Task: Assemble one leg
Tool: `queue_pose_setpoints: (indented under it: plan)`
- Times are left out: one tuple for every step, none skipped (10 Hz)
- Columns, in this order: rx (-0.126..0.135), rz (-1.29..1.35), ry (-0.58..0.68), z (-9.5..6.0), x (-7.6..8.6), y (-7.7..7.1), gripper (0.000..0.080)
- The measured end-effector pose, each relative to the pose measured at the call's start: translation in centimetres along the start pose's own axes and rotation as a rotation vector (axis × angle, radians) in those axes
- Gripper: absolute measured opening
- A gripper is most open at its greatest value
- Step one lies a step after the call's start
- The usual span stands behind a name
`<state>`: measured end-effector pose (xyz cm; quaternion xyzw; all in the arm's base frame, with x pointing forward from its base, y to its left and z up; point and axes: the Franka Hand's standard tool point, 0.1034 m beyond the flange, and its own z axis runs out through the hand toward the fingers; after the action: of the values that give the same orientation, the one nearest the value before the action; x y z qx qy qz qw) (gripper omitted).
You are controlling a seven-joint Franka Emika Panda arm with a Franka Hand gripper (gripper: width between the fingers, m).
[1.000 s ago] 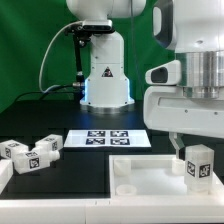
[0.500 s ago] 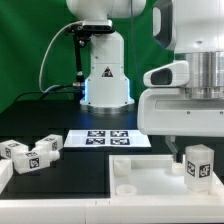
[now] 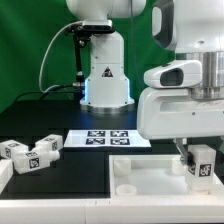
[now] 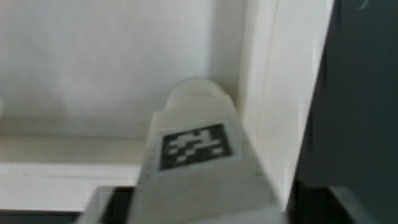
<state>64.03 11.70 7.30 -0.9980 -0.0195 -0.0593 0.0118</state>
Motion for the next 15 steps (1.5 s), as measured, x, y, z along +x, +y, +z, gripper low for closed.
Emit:
queue_pose_setpoints:
  plan:
    - [0.0,0.005,0.0,0.02,0.0,0.07,0.0286]
    - [0.0,0.094,0.0,0.02,0.01,0.13,0.0286]
    - [-0.001,0.186,0.0,0.02,0.03,0.22,0.0286]
    - [-0.001,0.253,0.0,0.06,0.02,0.23,0.0286]
    - [-0.003,0.407,0.004,0.16,0.01,0.3,0.0286]
    - [-0.003,0.569,0.019,0.23,0.07,0.47,0.0286]
    - [0.008,0.737,0.032,0.24,-0.05,0.52,0.0286]
    - [0.015,0.952,0.031,0.28,-0.16,0.51,0.0287]
    - [0.024,1.143,0.031,0.29,-0.22,0.56,0.0287]
    - [0.047,1.239,0.022,0.29,-0.19,0.95,0.0287]
    - [0.054,1.282,0.016,0.3,-0.23,0.95,0.0287]
    - [0.053,1.27,0.017,0.3,-0.23,0.92,0.0287]
    - [0.036,1.158,0.002,0.3,-0.39,0.72,0.0361]
    - [0.018,1.018,-0.028,0.03,-0.34,0.19,0.0538]
    - [0.023,0.819,-0.029,-0.14,-0.08,0.36,0.0538]
